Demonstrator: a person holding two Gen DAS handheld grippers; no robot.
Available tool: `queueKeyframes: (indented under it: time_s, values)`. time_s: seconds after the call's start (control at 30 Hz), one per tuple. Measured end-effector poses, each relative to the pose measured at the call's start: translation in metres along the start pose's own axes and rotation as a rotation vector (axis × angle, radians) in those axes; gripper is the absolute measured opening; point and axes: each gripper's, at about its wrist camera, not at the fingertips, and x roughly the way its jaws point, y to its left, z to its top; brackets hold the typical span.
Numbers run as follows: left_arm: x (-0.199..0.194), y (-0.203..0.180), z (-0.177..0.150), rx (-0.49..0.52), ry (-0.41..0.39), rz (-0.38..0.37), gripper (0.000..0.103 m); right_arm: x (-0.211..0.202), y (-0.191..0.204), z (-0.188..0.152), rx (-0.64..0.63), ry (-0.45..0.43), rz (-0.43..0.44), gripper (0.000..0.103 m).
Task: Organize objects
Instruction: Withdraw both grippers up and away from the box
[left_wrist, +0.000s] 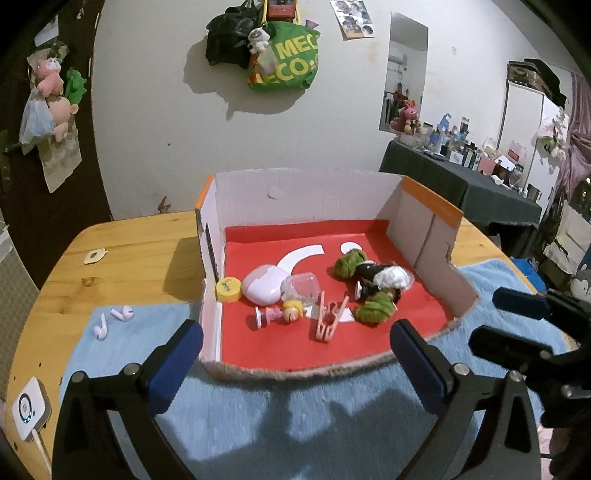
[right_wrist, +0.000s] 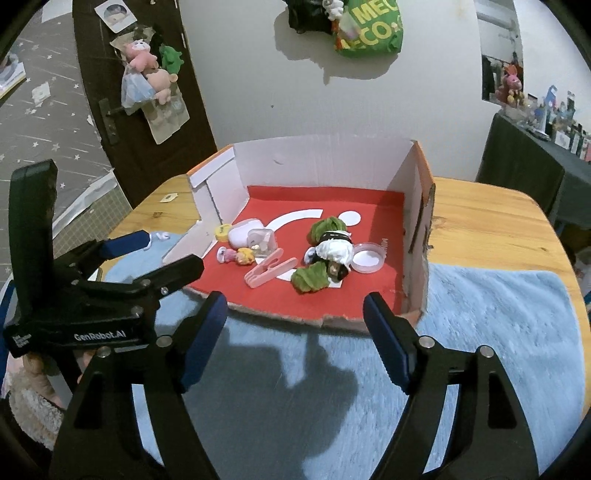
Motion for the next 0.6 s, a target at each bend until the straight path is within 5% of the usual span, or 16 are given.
queueKeyframes:
  time_s: [0.2, 0.43, 0.6]
  values:
    - [-0.015, -0.002, -0.014, -0.012, -0.002, -0.019, 0.103, -0.020, 0.007, -0.011, 0.004, -0.017, -0.012, 0.076]
    - [-0.029, -0.010, -0.030, 0.021, -0.032, 0.074, 0.103, -0.043, 0.015, -0.020, 0.003, -0.045, -0.012, 0.079]
    - [-0.036, -0.011, -0.040, 0.013, -0.022, 0.057, 0.103, -0.048, 0.021, -0.030, -0.001, -0.049, -0.017, 0.079]
